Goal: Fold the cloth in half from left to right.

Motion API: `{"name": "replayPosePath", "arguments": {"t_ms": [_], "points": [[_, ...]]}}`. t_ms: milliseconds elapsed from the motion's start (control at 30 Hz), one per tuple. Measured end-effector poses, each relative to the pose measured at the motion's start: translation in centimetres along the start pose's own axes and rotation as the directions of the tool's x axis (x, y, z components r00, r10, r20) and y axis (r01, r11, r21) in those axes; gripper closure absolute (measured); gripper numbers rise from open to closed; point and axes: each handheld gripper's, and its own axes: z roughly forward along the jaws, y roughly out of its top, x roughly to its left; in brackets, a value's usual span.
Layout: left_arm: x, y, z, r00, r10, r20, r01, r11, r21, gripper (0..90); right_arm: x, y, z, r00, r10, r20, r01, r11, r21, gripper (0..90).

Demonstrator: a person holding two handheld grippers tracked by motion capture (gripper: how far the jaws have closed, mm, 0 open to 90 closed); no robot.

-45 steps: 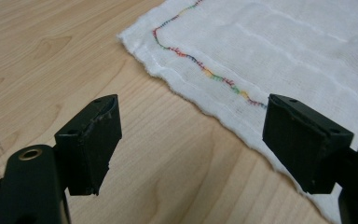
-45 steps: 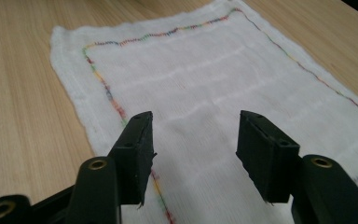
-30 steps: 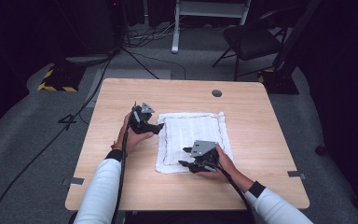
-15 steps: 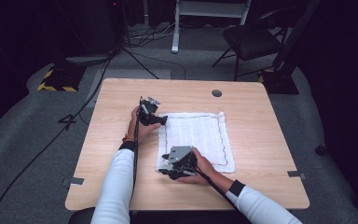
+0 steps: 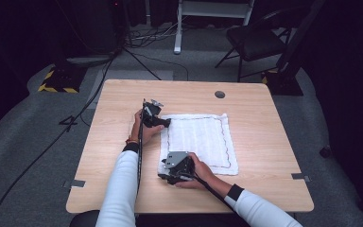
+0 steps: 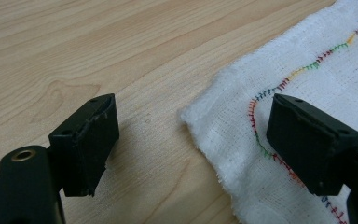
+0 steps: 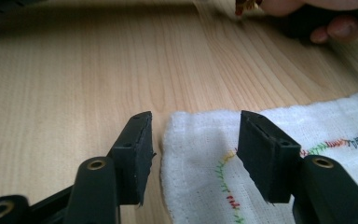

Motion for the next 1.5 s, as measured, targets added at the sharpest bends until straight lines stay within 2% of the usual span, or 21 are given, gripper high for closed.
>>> {"name": "replayPosePath", "arguments": {"t_ms": [33,67,100,233,333,367,400,500,533,567,633,933,1200,1333,1500], "points": [[0.0,0.0,-0.1,0.9997,0.016,0.019,-0.015,0.9998,-0.009,19.8,-0.1,-0.1,0.0,1.0,0.008,-0.005,-0.008,1.0,-0.004,45.9],[0.0,-0.1,-0.2,0.9986,0.039,0.036,-0.038,0.9992,-0.014,27.8,-0.2,-0.1,0.1,0.9999,0.012,0.003,-0.012,1.0,-0.004,47.3],[0.0,-0.1,-0.2,0.9982,0.041,0.044,-0.041,0.9991,-0.011,29.9,-0.2,0.0,0.1,0.9999,0.012,0.011,-0.012,1.0,-0.001,48.4],[-0.4,0.2,-0.5,0.9958,0.055,0.073,-0.055,0.9985,0.002,50.6,-0.6,0.1,0.3,0.999,0.038,0.024,-0.038,0.999,0.0,54.1],[-0.5,0.2,-0.5,0.9953,0.054,0.08,-0.055,0.9985,0.004,62.5,-0.8,0.1,0.5,0.9984,0.046,0.032,-0.046,0.999,0.001,58.3],[-0.5,0.3,-0.6,0.9943,0.055,0.091,-0.056,0.9984,0.005,62.5,-0.9,0.2,0.5,0.9978,0.059,0.03,-0.059,0.998,0.002,61.6],[-0.4,0.3,-0.6,0.9931,0.058,0.102,-0.059,0.9982,0.007,70.5,-1.0,0.3,0.6,0.9972,0.066,0.035,-0.067,0.998,0.006,69.7],[-0.5,0.3,-0.6,0.9939,0.042,0.102,-0.043,0.999,0.011,76.7,-1.1,0.3,0.7,0.9965,0.076,0.037,-0.076,0.997,0.013,78.7],[-0.5,0.3,-0.6,0.9939,0.042,0.102,-0.043,0.999,0.011,79.0,-1.1,0.3,0.7,0.9965,0.076,0.037,-0.076,0.997,0.013,78.7],[-0.7,0.4,-0.6,0.9948,0.044,0.092,-0.045,0.9989,0.013,80.3,-1.2,0.3,0.7,0.9958,0.083,0.04,-0.083,0.996,0.015,82.7],[-0.8,0.4,-0.6,0.9954,0.044,0.086,-0.045,0.9989,0.016,81.3,-1.2,0.3,0.6,0.9959,0.077,0.047,-0.078,0.997,0.019,84.3],[-0.5,0.4,-1.6,0.996,0.061,0.066,-0.063,0.9974,0.034,83.0,-0.9,0.5,0.1,0.9973,0.058,0.046,-0.058,0.998,0.006,85.5],[0.8,0.2,-4.3,0.9967,0.06,0.054,-0.06,0.9982,-0.003,83.1,-0.4,1.6,-0.3,0.9979,0.026,0.059,-0.026,1.0,-0.016,85.7],[1.1,0.1,-4.9,0.9973,0.056,0.048,-0.055,0.9984,-0.016,83.2,-0.4,2.0,-0.6,0.9979,0.019,0.062,-0.017,0.999,-0.03,85.7],[1.2,0.3,-5.9,0.9974,0.059,0.042,-0.057,0.9975,-0.043,83.2,-0.6,2.7,-1.8,0.9966,0.012,0.082,-0.007,0.998,-0.056,85.7]]}}
